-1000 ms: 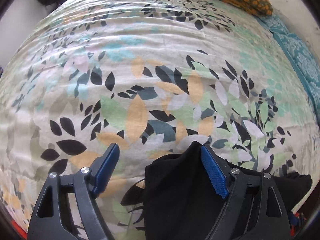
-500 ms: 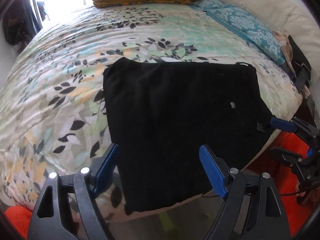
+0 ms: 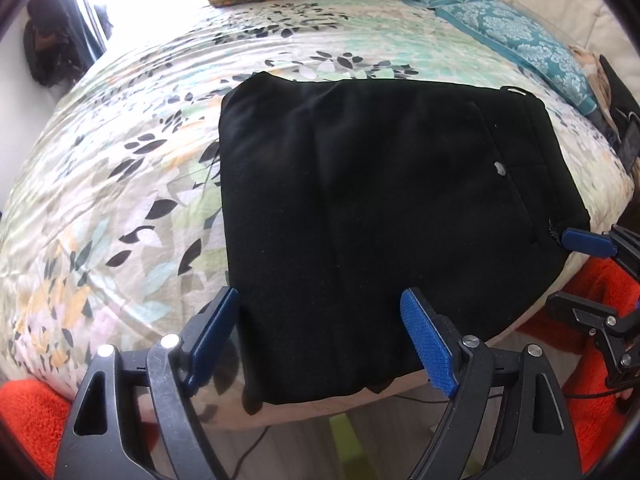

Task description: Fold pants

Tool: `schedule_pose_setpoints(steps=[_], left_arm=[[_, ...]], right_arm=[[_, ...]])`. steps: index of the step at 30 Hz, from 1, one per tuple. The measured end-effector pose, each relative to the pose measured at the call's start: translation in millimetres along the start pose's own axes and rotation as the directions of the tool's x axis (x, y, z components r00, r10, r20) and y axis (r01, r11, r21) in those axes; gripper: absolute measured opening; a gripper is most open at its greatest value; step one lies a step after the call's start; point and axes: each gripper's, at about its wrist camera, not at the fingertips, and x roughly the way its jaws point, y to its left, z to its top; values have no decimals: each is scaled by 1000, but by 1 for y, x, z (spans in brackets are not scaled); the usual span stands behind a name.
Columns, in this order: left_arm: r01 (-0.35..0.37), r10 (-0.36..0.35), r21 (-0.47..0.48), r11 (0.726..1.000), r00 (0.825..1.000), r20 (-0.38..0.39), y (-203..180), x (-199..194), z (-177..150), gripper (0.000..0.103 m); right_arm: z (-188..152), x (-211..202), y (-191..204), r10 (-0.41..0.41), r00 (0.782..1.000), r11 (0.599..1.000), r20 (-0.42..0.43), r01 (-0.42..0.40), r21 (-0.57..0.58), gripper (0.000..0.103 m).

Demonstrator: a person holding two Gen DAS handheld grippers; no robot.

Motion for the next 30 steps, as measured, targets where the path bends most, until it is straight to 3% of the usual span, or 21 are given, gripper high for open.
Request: schedule_pose_setpoints(steps=[8,15,17,19,21,25,28,30], left_arm=[[17,-17,-21,1000,1000,-18,7,-2,-5,85],[31,-33,-48,998,999,-41,26,-20,-13,85],[37,-40,-69,997,999,-32,35,-28,-15,84],[56,-57,-102,993,998,-11,49,-37,-14,84],[85,-83,-148,985,996,22,67,-42,-7,84],[212,-203,-269,940,977,61,111,-29,8,84],[294,-307,-327,898,952,11,125,1,11,84],[322,-349,-324,890,937,-28,115,19,12,84]], right_arm=[[-2,-3,1,7,1000,1000,-8,-7,-15,85],[-6,-17,-11,74,996,994,-40,-70,81,84],[-9,-22,-20,63,996,990,-59,-55,133,84],[-12,-35,-34,84,996,976,-19,-79,204,84],[-10,-53,-53,122,990,951,76,-138,277,85],[4,-61,-96,119,985,930,123,-154,333,93],[14,-34,-131,195,979,905,53,-201,375,97],[14,-12,-147,279,960,870,20,-262,419,97]])
